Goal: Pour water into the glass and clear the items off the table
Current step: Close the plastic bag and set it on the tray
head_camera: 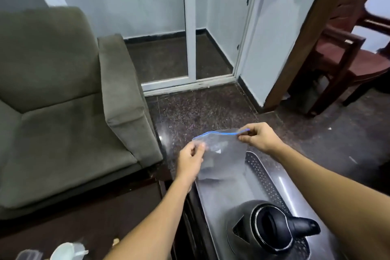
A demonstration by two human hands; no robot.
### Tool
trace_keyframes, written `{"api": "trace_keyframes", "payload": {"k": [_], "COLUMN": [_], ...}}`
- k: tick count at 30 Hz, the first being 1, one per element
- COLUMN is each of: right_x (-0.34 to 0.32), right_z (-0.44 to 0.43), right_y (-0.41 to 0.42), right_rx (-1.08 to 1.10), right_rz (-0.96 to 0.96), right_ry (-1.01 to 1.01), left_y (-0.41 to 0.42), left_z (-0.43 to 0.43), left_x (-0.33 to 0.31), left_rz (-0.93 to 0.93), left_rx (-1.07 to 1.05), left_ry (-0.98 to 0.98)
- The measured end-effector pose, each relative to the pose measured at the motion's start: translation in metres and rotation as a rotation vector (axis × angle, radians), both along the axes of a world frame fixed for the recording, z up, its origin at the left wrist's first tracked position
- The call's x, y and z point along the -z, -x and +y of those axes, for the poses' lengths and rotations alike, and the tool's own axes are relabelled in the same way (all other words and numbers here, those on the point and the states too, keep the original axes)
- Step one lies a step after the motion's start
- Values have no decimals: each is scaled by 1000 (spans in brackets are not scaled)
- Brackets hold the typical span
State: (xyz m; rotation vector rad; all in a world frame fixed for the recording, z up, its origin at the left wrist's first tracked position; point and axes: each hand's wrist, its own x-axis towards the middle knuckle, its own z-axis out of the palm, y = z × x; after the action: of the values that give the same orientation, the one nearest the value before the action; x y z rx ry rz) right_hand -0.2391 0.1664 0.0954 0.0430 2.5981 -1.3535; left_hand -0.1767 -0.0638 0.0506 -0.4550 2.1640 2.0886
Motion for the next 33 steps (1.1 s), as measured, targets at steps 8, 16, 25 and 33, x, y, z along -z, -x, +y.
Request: {"api": "trace_keyframes", "payload": {"k": [8,16,25,33], "right_x": [52,73,92,139], "right_z": [17,20,3,-28], "right_y": [14,17,-18,3], "right_rx": [77,126,-567,-710], "right_rz": [54,111,-115,-223], "right_ry": [-20,61,-318,-438], "left_y": [5,11,13,17], "left_z": [29,40,49,47], "left_x": [47,64,67,80], "left_rz": [-34,7,49,61], "left_rx": [-78,-145,-169,-137], "left_ry": [-29,14,37,82]}}
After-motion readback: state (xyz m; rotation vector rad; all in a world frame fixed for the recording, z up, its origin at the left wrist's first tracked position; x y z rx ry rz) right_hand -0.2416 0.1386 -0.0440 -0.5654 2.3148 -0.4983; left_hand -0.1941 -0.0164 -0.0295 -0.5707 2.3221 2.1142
